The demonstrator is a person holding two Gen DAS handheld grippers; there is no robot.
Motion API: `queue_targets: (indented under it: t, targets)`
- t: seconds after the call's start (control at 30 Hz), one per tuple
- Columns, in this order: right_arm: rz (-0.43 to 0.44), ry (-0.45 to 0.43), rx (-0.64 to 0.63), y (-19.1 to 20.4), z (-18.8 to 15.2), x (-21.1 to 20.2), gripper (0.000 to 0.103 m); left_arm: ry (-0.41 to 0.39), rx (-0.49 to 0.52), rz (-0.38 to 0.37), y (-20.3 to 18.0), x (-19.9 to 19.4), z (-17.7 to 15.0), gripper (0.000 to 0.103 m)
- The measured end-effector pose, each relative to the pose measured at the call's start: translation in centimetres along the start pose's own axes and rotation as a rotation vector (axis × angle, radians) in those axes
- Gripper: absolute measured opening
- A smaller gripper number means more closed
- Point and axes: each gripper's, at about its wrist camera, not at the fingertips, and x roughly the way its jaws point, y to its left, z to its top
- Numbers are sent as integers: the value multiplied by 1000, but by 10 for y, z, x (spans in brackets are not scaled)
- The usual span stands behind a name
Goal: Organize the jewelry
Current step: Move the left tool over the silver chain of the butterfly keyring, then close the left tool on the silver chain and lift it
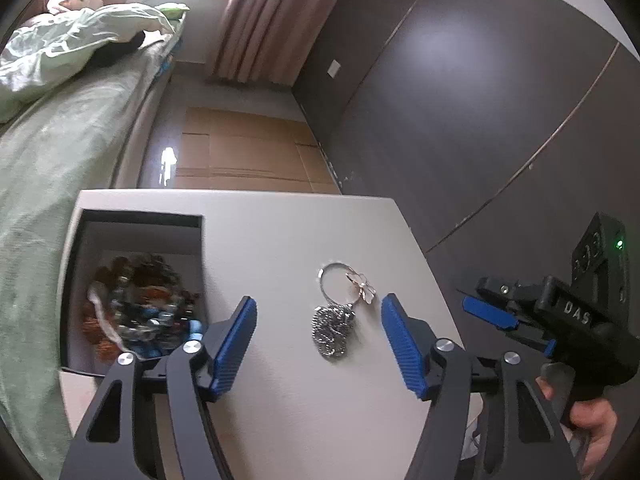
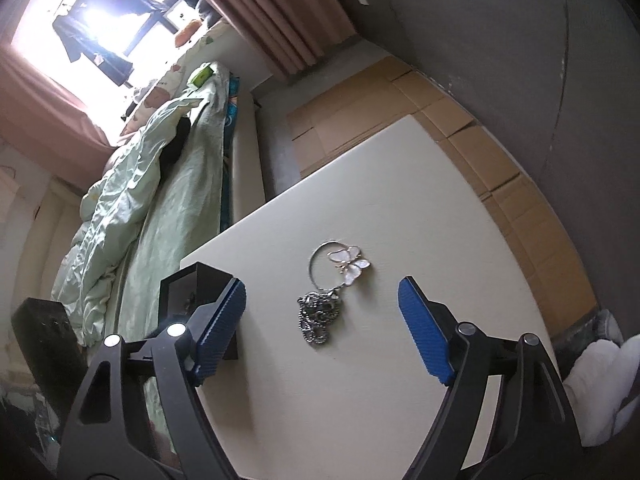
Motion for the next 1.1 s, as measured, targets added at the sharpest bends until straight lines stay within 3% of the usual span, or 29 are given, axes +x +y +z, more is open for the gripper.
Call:
queue_targets:
  t: [0.2,0.53,0.77,0.83,0.87,0.9,0.97,1.1]
  targets:
    - [1,5,21,-10,3,-3,74,49,53,-4,-15,31,-8,59]
    - [-5,10,43,-22,13,0,74,149,163,66,-30,88,-27,59]
    - [-1,8,48,-24,18,2,74,179,313,205,-46,111,-42,57]
    - [-8,10,39,-22,19,4,74,162,331,247,-46,112,-42,39]
    - [-14,12,35,-22,19,6,74,159,329,245,-45,111,-42,24]
    - [-23,14,31,-20,19,7,74,170,316,210,-41,110,-40,13]
    - [-41,25,25,-21,19,13,74,178,308,166,-36,106,-36,2]
    - [-65,49,11,-21,17,25,68,130,293,134,-29,85,-26,2]
